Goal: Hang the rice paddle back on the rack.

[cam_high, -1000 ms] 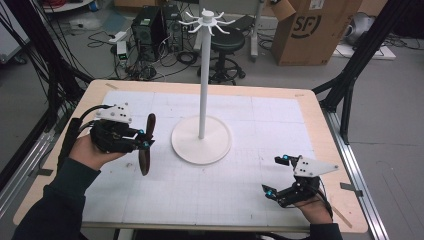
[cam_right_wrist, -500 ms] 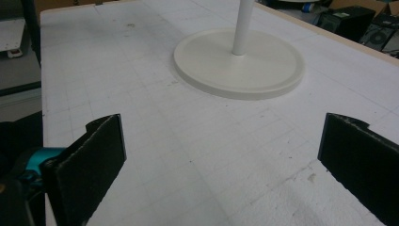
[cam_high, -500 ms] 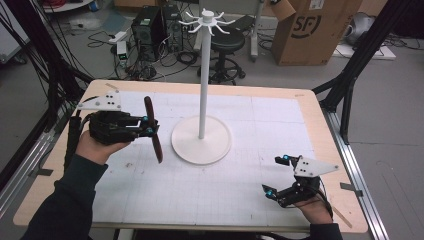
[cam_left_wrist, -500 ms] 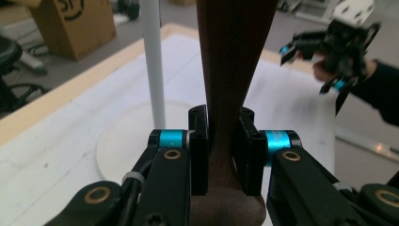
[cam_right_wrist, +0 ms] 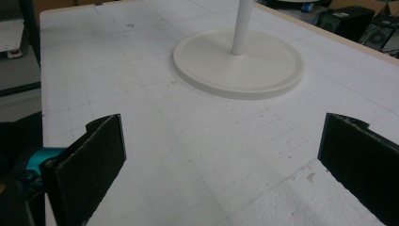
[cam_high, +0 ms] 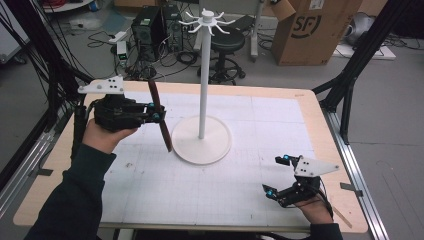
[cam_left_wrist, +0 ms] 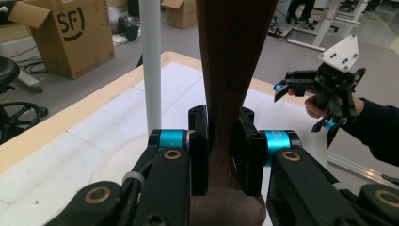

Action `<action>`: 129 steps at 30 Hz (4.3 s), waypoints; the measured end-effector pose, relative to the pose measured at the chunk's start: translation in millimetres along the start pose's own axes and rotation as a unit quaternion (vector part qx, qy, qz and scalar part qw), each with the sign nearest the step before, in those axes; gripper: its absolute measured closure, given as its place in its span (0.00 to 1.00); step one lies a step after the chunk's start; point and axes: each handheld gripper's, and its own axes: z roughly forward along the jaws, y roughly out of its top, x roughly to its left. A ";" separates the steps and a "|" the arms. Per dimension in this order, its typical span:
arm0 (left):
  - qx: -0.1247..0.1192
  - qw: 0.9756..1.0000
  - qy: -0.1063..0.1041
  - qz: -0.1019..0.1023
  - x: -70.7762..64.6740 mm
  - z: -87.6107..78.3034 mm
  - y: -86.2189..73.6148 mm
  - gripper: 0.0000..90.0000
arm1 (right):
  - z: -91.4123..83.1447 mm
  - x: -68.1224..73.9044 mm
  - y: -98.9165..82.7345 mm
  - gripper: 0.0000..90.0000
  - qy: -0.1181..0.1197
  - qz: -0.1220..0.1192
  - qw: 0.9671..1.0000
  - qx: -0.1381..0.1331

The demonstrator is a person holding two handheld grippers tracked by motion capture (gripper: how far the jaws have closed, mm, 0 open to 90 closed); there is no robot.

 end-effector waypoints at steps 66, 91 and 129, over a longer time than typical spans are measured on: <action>-0.089 0.996 0.013 -0.011 9.1 58.2 87.7 0.87 | -4.4 -1.2 -1.2 0.01 -0.004 0.002 1.000 -0.003; -0.060 0.998 0.010 -0.014 21.4 61.8 93.9 0.86 | -4.0 -1.6 -2.2 0.01 -0.004 0.002 1.000 -0.003; -0.005 0.998 0.062 0.030 8.1 64.3 108.3 0.87 | -1.9 -0.4 -2.6 0.01 -0.002 0.001 1.000 0.001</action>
